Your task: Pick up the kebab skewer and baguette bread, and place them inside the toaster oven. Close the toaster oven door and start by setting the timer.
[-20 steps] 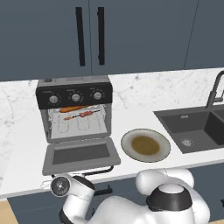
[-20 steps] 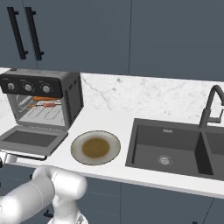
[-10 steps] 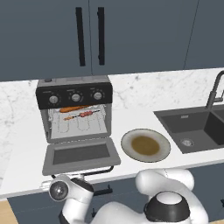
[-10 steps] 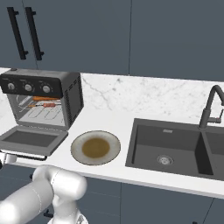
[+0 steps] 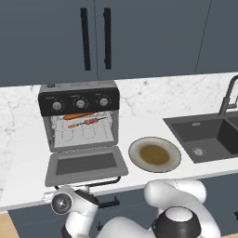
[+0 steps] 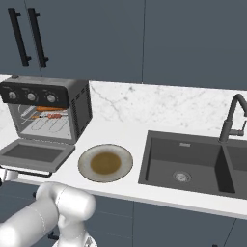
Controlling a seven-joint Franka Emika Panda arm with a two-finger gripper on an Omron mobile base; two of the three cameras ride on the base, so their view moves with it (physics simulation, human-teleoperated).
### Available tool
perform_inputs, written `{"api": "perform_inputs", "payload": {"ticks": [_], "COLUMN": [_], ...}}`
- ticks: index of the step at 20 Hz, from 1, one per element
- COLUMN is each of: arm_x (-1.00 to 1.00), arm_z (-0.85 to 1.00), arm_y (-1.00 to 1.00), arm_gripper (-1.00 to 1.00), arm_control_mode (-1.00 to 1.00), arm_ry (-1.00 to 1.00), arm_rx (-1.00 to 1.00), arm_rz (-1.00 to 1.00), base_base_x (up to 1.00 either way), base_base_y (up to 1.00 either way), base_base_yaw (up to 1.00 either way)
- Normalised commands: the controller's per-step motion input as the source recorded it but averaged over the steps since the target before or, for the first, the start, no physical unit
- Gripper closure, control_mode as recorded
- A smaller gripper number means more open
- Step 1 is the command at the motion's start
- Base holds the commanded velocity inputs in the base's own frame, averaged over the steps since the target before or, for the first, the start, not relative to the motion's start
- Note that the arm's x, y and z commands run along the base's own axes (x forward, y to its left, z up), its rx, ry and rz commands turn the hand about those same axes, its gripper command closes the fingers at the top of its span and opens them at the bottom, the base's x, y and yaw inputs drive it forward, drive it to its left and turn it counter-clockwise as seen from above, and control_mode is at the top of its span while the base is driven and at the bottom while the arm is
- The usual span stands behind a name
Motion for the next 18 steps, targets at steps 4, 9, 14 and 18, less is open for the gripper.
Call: {"api": "perform_inputs", "payload": {"ticks": [4, 9, 14, 18], "arm_x": [0.45, 0.35, 0.24, 0.26], "arm_z": [0.09, 0.51, 0.91, 0.89], "arm_y": [-0.26, -0.14, -0.16, -0.2], "arm_gripper": [-1.0, -1.0, -1.0, -1.0], "arm_control_mode": [-1.0, -1.0, -1.0, -1.0], "arm_ry": [-0.05, -0.12, -0.1, -0.07], "arm_rx": [0.0, 0.0, 0.0, 0.0], "arm_rz": [0.0, 0.0, 0.0, 0.0], "base_base_x": [0.0, 0.0, 0.0, 0.0], "base_base_y": [0.0, 0.0, 0.0, 0.0], "base_base_yaw": [0.0, 0.0, 0.0, 0.0]}}
